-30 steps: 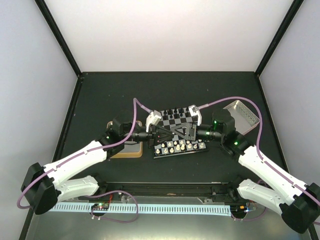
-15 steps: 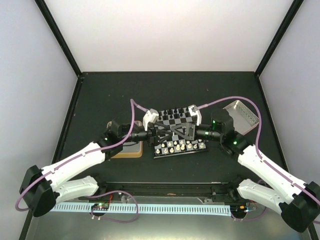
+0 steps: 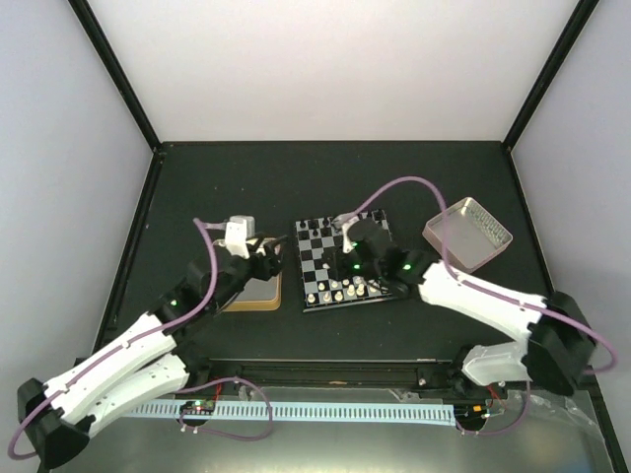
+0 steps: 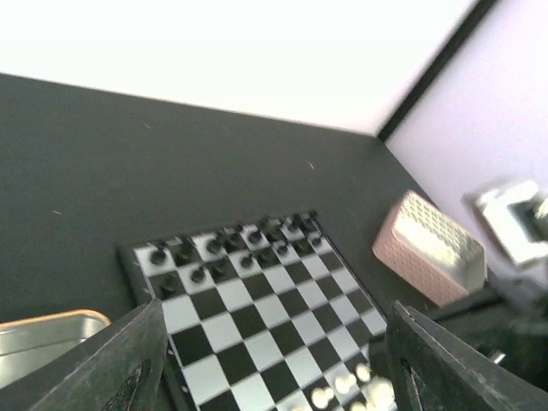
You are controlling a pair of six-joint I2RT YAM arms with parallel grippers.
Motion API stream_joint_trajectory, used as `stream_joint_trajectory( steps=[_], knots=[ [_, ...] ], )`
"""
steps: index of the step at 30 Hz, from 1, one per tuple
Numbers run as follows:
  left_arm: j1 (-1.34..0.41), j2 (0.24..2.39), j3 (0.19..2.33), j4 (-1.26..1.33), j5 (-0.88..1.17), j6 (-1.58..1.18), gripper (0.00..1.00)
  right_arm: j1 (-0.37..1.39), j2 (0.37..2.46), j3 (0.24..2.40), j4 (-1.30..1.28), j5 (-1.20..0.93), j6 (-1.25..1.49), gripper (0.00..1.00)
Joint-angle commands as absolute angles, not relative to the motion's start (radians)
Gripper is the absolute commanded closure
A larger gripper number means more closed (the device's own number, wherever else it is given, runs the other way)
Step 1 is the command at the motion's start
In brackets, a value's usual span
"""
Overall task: Set up the chess pieces on the board
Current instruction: Place the chess piece on the chessboard.
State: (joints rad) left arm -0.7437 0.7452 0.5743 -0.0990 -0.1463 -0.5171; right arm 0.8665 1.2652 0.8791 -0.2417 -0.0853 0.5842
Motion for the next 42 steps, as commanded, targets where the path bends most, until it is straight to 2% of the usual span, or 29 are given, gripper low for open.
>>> stream_joint_trajectory(
  steps=[1, 8, 16, 36, 42],
  knots=[
    [-0.736, 0.643, 0.577, -0.18, -0.372, -0.556, 0.28, 0.971, 1.412, 0.972, -0.282, 0.194, 0.488, 0.98],
    [-0.733, 0.539, 0.574, -0.244, -0.439, -0.556, 0.26, 1.08, 1.653, 1.11, -0.326, 0.325, 0.436, 0.98],
    [-0.733, 0.476, 0.572, -0.282, -0.467, -0.545, 0.23, 1.112, 1.799, 1.17, -0.362, 0.339, 0.438, 0.97],
    [-0.732, 0.483, 0.561, -0.267, -0.446, -0.532, 0.2, 1.113, 1.89, 1.189, -0.368, 0.333, 0.446, 0.92],
    [-0.732, 0.495, 0.563, -0.265, -0.44, -0.531, 0.2, 1.114, 1.879, 1.186, -0.371, 0.335, 0.449, 0.8]
  ],
)
